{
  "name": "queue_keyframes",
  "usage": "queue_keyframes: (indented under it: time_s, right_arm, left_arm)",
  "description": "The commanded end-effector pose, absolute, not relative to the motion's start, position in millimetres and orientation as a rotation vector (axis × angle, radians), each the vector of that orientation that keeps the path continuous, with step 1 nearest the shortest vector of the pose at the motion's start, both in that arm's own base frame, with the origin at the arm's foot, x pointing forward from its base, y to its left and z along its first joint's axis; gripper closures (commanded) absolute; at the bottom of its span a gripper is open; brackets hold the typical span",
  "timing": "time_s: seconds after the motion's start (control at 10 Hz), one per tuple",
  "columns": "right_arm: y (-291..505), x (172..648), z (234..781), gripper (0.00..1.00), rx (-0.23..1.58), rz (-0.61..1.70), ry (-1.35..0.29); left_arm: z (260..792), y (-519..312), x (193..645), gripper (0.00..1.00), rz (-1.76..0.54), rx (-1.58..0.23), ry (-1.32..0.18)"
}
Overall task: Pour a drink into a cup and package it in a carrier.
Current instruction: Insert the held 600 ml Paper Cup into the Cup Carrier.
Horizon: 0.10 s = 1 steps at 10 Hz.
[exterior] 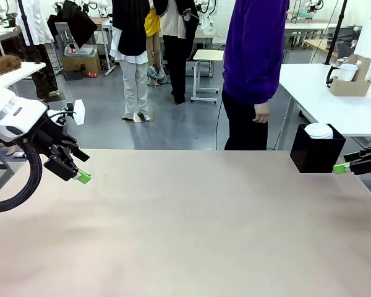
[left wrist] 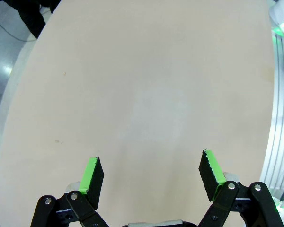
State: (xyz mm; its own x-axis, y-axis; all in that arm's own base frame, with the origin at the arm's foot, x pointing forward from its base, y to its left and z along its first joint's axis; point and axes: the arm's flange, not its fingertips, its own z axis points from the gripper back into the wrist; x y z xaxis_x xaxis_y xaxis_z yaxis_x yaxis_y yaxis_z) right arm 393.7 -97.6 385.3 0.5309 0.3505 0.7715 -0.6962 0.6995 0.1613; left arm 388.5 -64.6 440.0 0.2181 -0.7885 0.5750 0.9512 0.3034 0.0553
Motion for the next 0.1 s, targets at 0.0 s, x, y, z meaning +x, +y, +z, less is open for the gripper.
queue_keyframes:
  time_s: [0.0]
  right_arm:
    - [-98.4,393.0,387.0,0.00,0.488,0.660,-0.793]
  left_arm:
    - [439.3,-64.8,388.5,0.00,-1.242,-0.360,-0.576]
